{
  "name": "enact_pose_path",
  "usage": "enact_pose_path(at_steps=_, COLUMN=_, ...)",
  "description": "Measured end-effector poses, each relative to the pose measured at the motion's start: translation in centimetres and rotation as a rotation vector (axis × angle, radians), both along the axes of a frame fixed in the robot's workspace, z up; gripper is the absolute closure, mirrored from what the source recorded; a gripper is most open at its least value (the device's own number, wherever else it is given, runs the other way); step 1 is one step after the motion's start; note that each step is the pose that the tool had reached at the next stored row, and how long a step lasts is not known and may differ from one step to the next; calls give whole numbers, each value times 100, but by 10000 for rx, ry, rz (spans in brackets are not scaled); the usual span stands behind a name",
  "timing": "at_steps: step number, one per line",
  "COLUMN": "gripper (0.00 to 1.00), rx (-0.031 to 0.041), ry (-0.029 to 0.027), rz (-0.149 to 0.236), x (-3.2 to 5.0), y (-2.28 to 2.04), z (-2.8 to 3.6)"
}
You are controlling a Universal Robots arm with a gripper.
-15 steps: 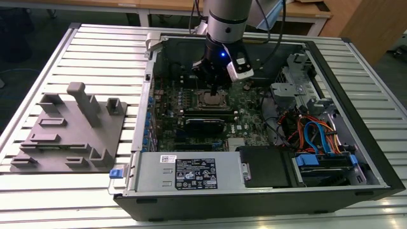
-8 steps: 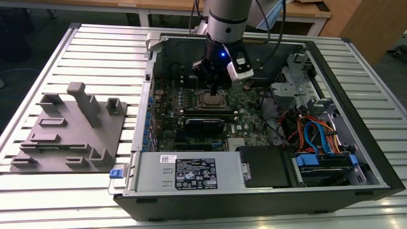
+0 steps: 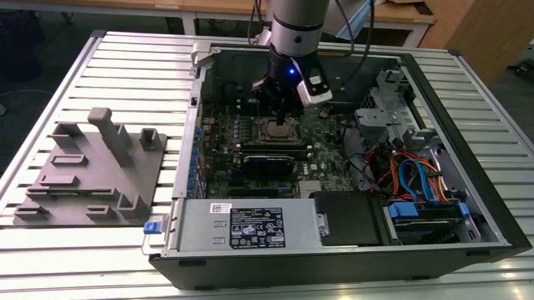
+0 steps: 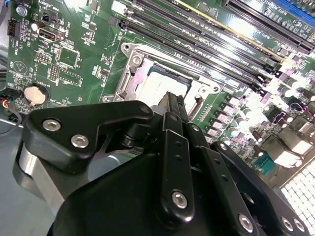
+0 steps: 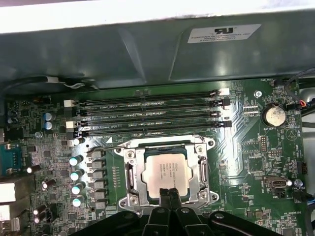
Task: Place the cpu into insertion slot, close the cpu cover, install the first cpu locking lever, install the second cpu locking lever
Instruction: 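Install the first cpu locking lever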
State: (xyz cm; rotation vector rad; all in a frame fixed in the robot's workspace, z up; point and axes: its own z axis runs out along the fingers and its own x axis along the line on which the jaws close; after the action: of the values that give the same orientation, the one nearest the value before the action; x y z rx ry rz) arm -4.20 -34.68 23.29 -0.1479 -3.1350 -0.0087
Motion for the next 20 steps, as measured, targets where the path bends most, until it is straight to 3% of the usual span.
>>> enact_pose_path(at_steps=2, gripper=90, rx=-3, ry=-36, rz=2, x=-12, y=0, z=5)
enact_pose_path(at_steps=7, gripper=90, rx=7, ry=-41, rz=98, x=-27, y=0, z=62)
enact_pose_path(at_steps=12, gripper=90, rx=8, ry=-42, rz=386, x=-65, y=0, z=68)
enact_pose_path(at_steps=20, gripper=90, rx=5, ry=-44, rz=433, x=-237, y=0, z=65)
